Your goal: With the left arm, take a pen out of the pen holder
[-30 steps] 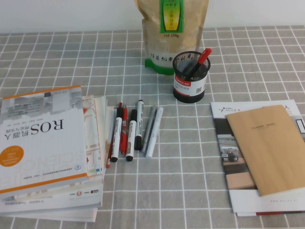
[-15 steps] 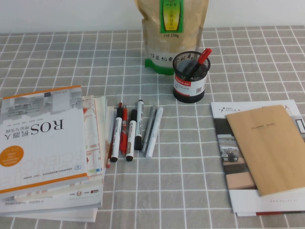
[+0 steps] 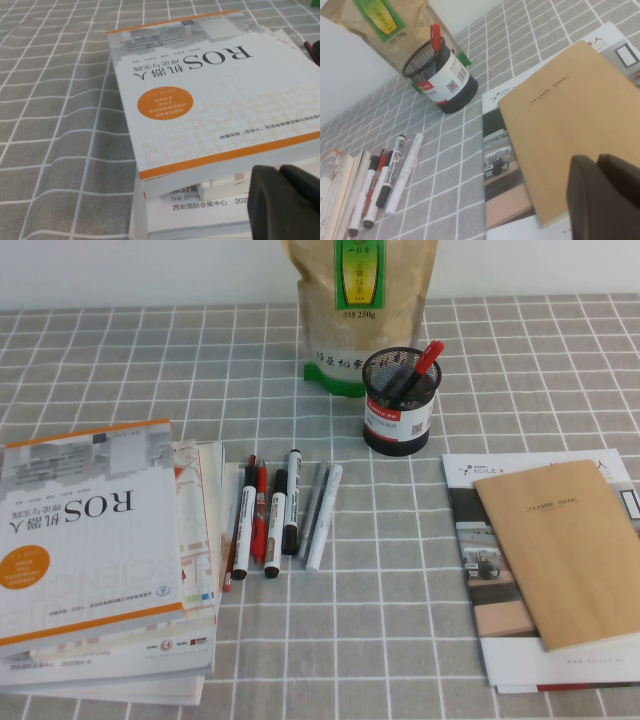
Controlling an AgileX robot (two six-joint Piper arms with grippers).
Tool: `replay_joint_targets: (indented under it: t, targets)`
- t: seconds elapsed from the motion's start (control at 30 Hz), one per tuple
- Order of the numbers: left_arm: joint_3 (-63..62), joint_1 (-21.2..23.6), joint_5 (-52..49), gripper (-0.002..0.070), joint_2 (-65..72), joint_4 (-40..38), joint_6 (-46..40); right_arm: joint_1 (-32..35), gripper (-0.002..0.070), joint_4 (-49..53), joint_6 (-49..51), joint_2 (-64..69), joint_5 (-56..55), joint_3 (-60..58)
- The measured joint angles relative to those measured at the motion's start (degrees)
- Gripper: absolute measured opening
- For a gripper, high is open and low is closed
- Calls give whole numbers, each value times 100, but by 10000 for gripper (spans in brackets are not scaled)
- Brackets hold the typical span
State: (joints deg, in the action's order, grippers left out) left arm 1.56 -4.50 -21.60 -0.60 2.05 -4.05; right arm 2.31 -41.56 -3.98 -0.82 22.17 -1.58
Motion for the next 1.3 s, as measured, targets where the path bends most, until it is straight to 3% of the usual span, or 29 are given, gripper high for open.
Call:
replay_joint_targets:
  t: [1.1, 1.17, 1.27, 1.3]
  targets:
    - [0, 0, 32, -3, 0, 202, 5, 0, -13, -4, 0, 0, 0, 0]
    - [14, 0, 347, -3, 0, -139, 405, 0, -13, -4, 0, 0, 0, 0]
    - [14, 0, 1158, -3, 0, -1411, 1590, 0, -13, -4, 0, 0, 0, 0]
    - [14, 0, 1618, -3, 0, -2172, 2179, 0, -13, -4, 0, 0, 0, 0]
